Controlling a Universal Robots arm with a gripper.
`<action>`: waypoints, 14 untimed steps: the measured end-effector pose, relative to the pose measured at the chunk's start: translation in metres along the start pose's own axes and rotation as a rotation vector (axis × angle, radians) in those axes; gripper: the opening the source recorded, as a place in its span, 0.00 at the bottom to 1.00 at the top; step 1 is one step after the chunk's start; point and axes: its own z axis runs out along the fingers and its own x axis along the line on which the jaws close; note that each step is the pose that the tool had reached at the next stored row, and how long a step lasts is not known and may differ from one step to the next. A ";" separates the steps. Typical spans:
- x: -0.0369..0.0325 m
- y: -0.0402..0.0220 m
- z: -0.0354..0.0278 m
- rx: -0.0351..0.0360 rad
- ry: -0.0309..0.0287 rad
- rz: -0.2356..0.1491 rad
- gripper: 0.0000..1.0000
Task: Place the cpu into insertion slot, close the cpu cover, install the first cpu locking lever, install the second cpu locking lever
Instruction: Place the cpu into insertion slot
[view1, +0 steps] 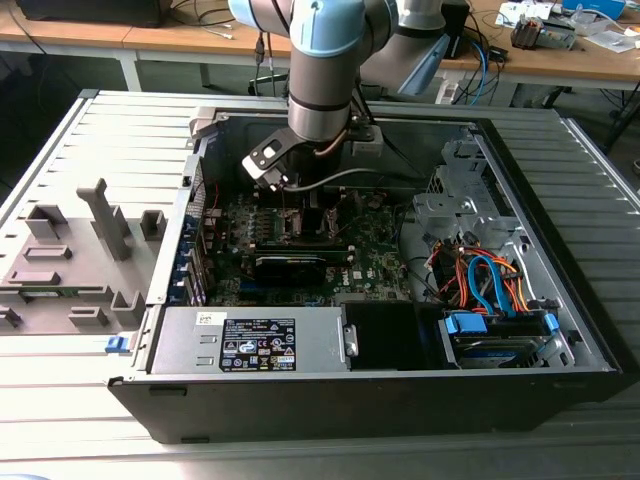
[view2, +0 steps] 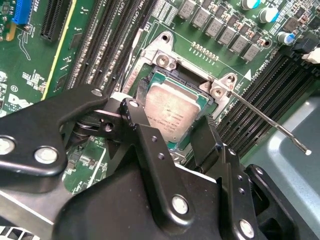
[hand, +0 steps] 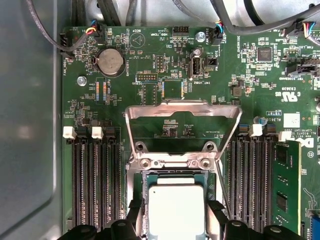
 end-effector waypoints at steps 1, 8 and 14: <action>0.0002 0.0000 0.0000 0.0000 0.0000 0.000 0.62; 0.0001 -0.0003 -0.0084 0.0000 0.0001 0.000 0.62; -0.0010 0.0014 -0.0123 0.0006 0.0000 -0.003 0.41</action>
